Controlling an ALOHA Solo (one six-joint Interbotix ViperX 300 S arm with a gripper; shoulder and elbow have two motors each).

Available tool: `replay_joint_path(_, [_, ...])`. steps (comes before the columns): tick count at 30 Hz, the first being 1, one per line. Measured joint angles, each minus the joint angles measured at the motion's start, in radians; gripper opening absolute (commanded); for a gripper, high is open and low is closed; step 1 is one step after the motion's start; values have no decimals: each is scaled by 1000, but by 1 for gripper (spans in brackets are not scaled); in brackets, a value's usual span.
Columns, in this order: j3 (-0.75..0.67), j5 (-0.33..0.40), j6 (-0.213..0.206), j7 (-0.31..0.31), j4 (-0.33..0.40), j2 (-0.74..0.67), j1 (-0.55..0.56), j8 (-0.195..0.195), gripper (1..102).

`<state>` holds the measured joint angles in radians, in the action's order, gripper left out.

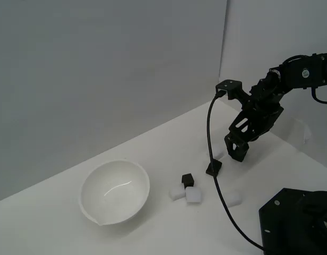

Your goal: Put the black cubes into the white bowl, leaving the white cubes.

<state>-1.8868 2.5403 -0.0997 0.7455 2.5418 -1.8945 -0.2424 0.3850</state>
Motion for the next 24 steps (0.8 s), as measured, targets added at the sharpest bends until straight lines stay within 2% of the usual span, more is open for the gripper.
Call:
replay_joint_path(11, [81,0,0,-11,0,83,0,0,97])
replay_joint_path(13, [81,11,0,-11,6,84,0,-2,87])
replay_joint_path(16, [83,8,0,-11,6,84,0,-2,60])
replay_joint_path(20, [83,8,0,3,8,84,0,-2,55])
replay_joint_path(24, [77,8,0,11,6,75,0,-3,37])
